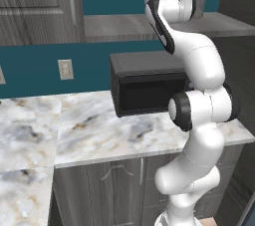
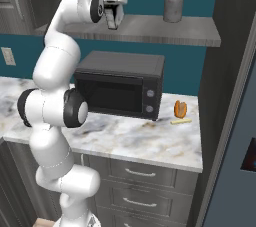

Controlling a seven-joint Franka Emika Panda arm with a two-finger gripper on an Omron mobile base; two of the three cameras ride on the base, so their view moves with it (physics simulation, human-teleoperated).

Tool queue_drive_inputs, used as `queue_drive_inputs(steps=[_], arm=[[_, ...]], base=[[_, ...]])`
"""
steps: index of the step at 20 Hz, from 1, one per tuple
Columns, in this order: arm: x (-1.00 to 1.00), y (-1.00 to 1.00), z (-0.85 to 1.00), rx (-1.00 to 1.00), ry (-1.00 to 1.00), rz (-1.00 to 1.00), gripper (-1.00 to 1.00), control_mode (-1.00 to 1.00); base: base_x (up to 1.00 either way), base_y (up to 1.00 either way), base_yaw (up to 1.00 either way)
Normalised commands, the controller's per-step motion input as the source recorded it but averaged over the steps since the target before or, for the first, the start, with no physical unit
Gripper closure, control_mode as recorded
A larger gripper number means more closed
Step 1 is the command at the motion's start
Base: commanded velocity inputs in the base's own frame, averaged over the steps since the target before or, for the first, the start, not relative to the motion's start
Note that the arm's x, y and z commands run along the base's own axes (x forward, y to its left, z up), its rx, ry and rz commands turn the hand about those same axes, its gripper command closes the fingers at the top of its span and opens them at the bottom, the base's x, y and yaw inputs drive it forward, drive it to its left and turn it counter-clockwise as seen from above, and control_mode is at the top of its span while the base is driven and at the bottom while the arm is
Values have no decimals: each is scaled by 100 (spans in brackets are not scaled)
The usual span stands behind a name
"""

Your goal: Pick the boxed food and cereal from the counter and place them in the cabinets closest to them.

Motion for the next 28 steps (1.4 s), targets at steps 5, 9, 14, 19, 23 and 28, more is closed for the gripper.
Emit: queue_drive_inputs(steps=[5,9,14,19,23,28], arm=[[0,0,0,0,0,0,-100,-100],[0,0,0,0,0,0,-100,-100],[-33,1,14,0,-1,0,-100,-100],[-75,3,23,0,-1,0,-100,-100],[-96,19,2,-7,4,0,-100,-100],[-100,24,0,-7,6,0,-100,-100]], base=[[0,0,0],[0,0,0],[0,0,0],[0,0,0],[0,0,0],[0,0,0]])
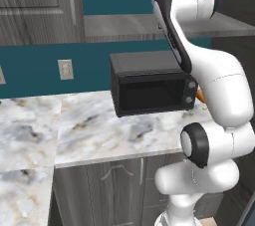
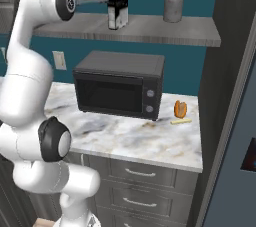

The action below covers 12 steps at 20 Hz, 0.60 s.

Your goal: Pick the boxed food and cereal from the counter and place them in the cabinets closest to them.

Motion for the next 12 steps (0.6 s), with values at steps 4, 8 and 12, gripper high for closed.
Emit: queue_drive_inputs(steps=[4,8,12], arm=[[-100,17,0,-6,4,0,-100,-100],[-100,4,-11,-2,0,0,-100,-100],[-100,-3,-25,0,0,0,-100,-100]], base=[[0,0,0],[0,0,0],[0,0,0]])
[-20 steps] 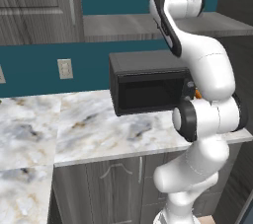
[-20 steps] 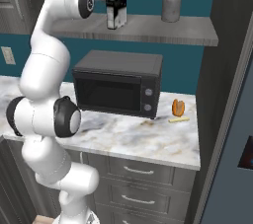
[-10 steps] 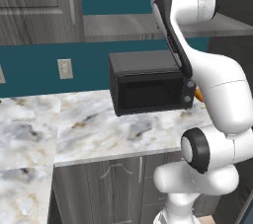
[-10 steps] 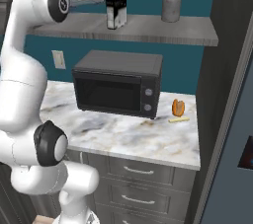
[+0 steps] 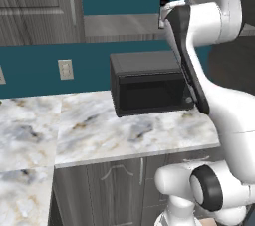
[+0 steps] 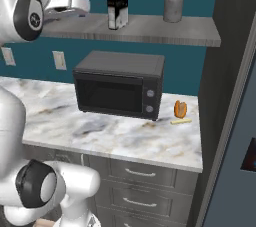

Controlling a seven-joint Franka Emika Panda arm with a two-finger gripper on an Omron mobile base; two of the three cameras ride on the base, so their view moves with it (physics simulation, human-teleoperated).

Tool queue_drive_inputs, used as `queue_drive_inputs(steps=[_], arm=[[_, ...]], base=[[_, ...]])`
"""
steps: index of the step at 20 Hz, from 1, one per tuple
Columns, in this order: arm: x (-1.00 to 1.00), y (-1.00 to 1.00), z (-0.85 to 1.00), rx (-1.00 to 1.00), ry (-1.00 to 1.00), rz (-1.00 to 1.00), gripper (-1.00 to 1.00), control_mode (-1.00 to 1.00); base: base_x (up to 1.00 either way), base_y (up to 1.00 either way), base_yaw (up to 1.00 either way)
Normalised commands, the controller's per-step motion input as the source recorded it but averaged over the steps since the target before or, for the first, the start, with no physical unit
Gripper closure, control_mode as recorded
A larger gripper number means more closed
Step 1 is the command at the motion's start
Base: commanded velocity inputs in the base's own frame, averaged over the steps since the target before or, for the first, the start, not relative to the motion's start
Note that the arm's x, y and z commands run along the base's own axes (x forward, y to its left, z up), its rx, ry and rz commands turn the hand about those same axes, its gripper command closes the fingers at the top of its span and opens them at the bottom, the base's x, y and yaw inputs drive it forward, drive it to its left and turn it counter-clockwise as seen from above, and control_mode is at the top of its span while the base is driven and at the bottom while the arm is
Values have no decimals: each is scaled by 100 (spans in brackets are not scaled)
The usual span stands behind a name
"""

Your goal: Pick the boxed food and cereal from the counter and place them in the cabinets closest to them.

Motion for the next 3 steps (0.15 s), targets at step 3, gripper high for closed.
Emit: queue_drive_inputs(steps=[3], arm=[[-100,-11,-26,0,0,0,-100,-100]], base=[[0,0,0]])
